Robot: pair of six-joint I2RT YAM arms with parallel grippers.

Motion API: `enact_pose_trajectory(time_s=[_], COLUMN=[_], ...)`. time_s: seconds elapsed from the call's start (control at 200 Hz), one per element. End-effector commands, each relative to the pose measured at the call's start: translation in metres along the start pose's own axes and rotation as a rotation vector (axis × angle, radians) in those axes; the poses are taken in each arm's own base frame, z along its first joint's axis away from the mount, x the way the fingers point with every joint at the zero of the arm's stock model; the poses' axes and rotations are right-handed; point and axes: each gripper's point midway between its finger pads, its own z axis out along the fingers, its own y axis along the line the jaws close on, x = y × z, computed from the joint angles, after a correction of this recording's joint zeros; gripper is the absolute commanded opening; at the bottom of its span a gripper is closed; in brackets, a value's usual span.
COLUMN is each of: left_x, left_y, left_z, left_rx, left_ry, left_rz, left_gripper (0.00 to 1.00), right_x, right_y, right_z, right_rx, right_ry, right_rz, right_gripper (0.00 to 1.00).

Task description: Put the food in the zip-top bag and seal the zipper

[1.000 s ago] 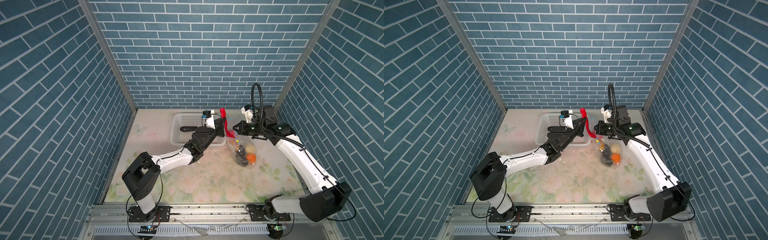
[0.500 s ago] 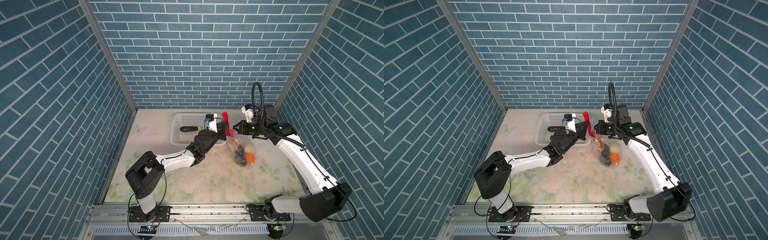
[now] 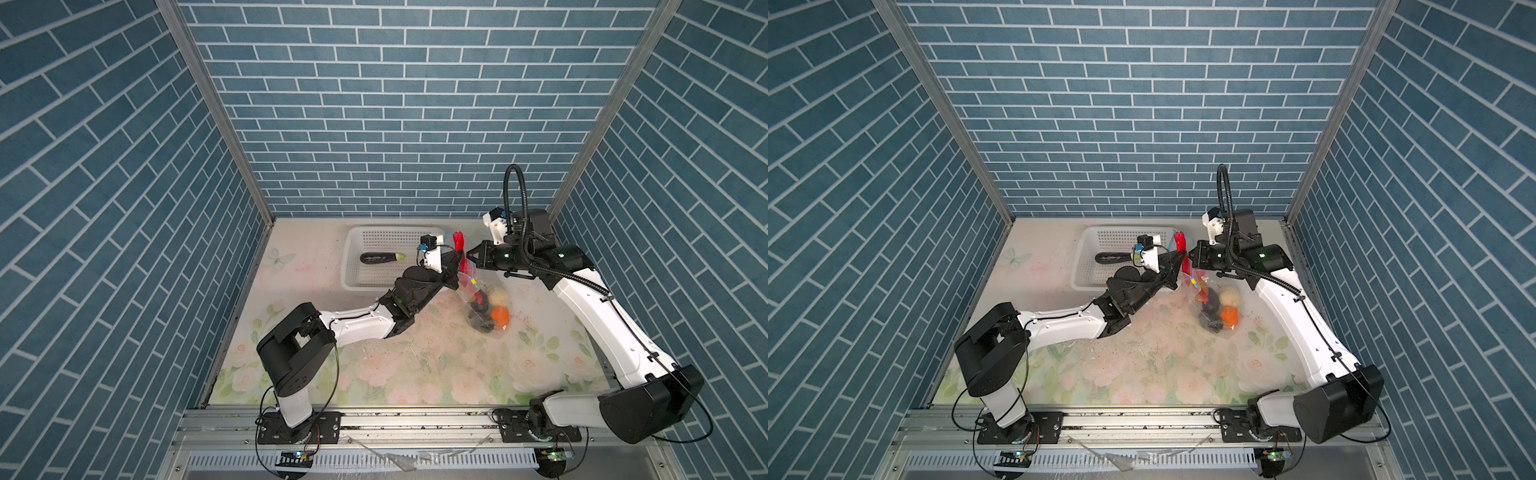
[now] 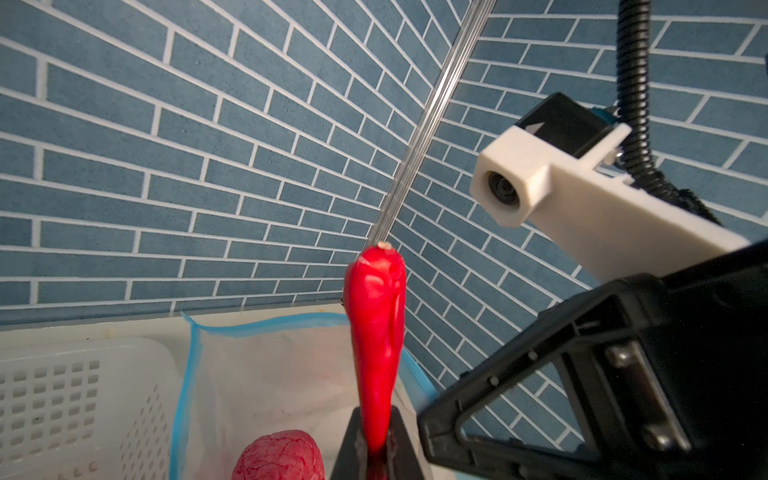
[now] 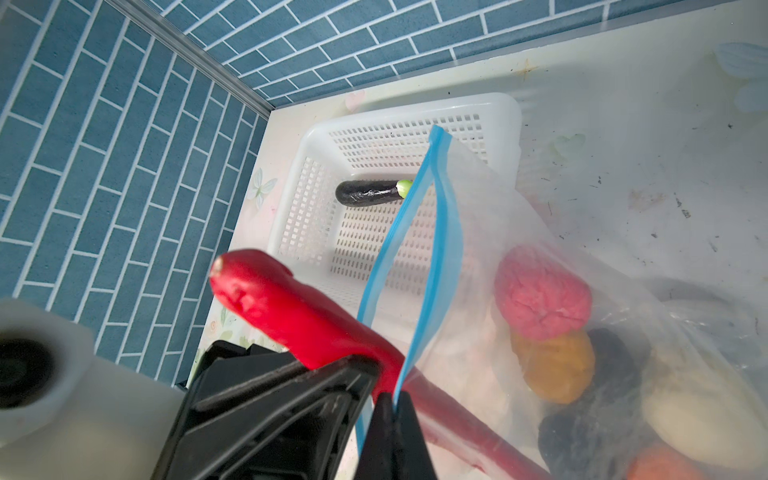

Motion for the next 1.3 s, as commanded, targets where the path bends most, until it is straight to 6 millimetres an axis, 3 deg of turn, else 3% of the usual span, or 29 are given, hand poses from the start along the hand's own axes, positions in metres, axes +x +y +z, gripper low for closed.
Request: enact_pose_trajectory(time_s=[0.0, 0.355, 0.785, 1.045, 1.29], left_x=[0.013, 0.029, 0.047, 0.037, 0.023], left_y=[-0.003, -0.003, -0.003, -0.003, -0.007], left_z=[0.000, -0.004, -0.003, -0.004, -0.008], left_rx=[0.014, 0.017, 0.020, 0.004, 0.002], left_ry=[0.012, 0.049, 0.089, 0.072, 0.062], left_rz=[0.029, 0.064, 0.085, 0.098, 0.106], left_gripper=[0.00, 0.00, 0.07, 0.34, 0.41], right_x=[-0.020, -0.024, -0.026, -0.024, -0.024], right_y=[0.015, 0.018, 0.019, 0.018, 0.017], right_z=[-0.024, -0.026, -0.028, -0.028, -0.029], right_rx=[-0.021, -0.032, -0.030, -0.027, -0.021], right_ry=[-0.082, -0.099, -0.108, -0.104, -0.105], right_rz=[-0.040, -0.042, -0.048, -0.049, -0.049], right_gripper=[0.00, 0.00, 0.00, 0.00, 0.00])
